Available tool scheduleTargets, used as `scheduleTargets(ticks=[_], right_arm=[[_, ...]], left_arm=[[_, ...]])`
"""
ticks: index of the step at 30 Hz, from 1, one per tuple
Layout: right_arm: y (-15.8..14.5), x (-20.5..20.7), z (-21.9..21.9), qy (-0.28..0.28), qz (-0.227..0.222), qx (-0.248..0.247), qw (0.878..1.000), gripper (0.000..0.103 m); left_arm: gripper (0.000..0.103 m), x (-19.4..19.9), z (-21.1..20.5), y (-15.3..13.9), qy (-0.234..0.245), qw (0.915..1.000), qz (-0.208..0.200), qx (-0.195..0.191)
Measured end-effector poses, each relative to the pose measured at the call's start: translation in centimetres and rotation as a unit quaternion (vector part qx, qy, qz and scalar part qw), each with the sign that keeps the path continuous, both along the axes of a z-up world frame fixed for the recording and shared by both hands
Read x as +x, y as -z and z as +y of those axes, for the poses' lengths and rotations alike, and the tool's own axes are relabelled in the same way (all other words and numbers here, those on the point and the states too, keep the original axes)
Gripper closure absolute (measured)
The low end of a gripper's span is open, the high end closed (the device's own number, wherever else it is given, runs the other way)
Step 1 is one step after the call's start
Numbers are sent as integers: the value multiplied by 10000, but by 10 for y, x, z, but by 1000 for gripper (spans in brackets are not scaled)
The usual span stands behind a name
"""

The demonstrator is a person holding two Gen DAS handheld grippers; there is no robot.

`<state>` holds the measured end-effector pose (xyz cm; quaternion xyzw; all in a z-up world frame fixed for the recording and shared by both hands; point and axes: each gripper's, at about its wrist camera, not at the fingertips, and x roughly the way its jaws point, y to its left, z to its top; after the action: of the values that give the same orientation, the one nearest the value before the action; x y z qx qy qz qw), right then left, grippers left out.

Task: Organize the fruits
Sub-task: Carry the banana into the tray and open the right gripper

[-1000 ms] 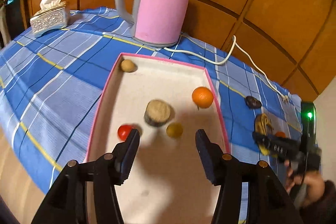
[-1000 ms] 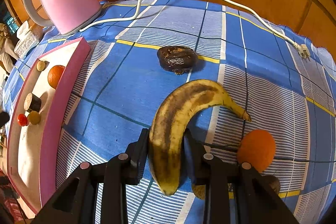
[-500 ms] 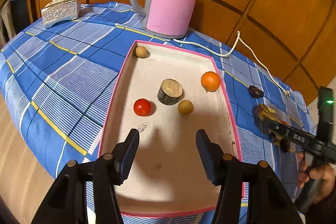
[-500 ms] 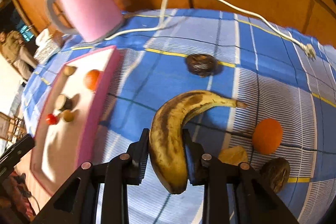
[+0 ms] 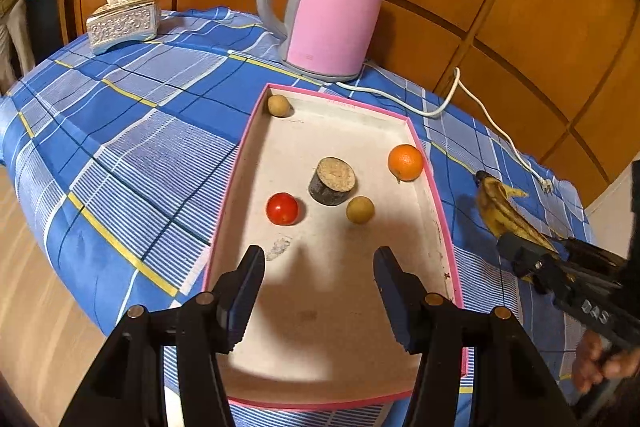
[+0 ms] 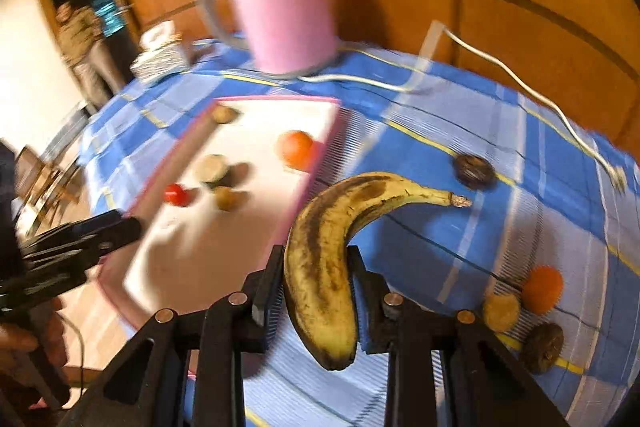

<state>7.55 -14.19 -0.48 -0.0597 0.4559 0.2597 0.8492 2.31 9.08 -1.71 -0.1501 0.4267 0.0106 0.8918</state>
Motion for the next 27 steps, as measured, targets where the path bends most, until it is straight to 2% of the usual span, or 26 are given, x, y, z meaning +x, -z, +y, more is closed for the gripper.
scheduleTargets(ticks=[4, 8, 13, 16, 20, 25, 27], right_arm=[[-10, -14, 35, -549, -90, 64, 9984, 74], [2, -24, 76, -1085, -7, -209, 9939, 74], [32, -12, 105, -1252, 141, -824, 9886, 74], [43, 6, 112, -1075, -47, -1153, 9875, 74], [45, 26, 113, -847, 108, -904, 9922, 74], [45, 28, 125, -906, 303, -589, 9937, 73], [48, 26, 128, -970, 346, -667, 9924, 68]], left_arm=[[45, -5, 11, -3, -145, 9999, -41, 19], [45, -11, 24, -3, -327, 9994, -48, 33], [45, -15, 32, 2, -415, 9991, 20, -3], [45, -17, 35, 4, -465, 9989, 44, -18], [45, -18, 34, 6, -444, 9990, 47, -38], [45, -18, 32, 5, -426, 9991, 65, -45], [44, -18, 32, 5, -412, 9991, 57, -33]])
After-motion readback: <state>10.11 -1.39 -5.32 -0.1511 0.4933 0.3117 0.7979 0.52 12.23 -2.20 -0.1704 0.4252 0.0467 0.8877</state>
